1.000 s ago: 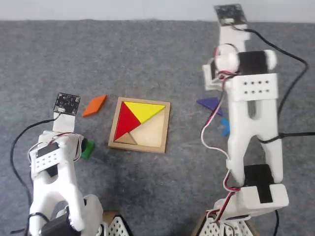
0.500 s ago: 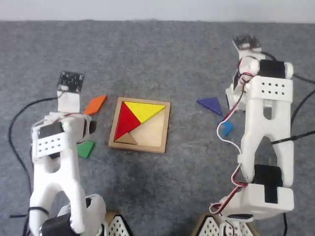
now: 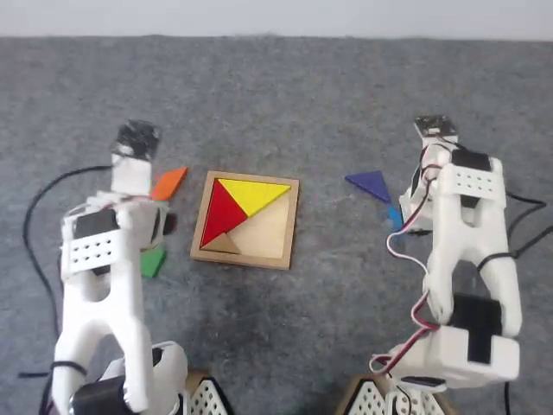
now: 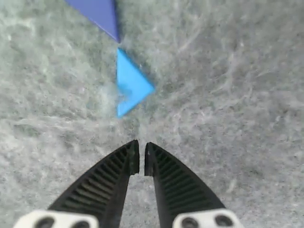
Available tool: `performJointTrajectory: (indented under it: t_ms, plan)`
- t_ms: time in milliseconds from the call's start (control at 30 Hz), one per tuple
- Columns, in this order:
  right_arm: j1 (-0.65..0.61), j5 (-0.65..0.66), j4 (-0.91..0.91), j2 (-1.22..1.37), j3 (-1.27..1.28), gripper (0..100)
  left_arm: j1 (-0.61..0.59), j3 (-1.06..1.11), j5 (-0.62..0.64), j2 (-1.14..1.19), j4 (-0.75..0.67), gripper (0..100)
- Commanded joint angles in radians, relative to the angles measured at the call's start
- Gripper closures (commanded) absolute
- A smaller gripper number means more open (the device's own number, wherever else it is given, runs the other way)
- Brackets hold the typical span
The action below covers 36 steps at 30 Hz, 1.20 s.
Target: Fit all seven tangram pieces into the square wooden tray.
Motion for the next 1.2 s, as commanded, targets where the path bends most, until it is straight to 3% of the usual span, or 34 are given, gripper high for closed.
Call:
performJointTrajectory:
  t_ms: [0, 167, 400, 667, 900, 1033, 1167]
  plan:
    - [0.005, 0.011, -0.054, -0.154, 0.046, 97.2, -0.034, 0.07, -0.15, -0.012, 0.014, 75]
    - [0.005, 0.011, -0.165, -0.374, 0.207, 97.2, -0.137, 0.087, -0.307, -0.012, 0.018, 75]
    - [0.007, 0.012, -0.228, -0.593, 0.37, 97.2, -0.124, 0.077, -0.414, 0.058, 0.091, 75]
    - [0.016, 0.014, -0.226, -0.615, 0.399, 97.2, -0.126, -0.035, -0.407, 0.296, 0.097, 75]
    - [0.059, 0.017, -0.231, -0.578, 0.399, 97.2, -0.121, -0.076, -0.416, 0.322, 0.095, 75]
    - [0.064, 0.077, -0.226, -0.568, 0.405, 97.2, -0.124, -0.127, -0.493, 0.364, 0.166, 75]
    - [0.076, 0.083, -0.231, -0.568, 0.405, 97.2, -0.14, -0.2, -0.493, 0.47, 0.192, 75]
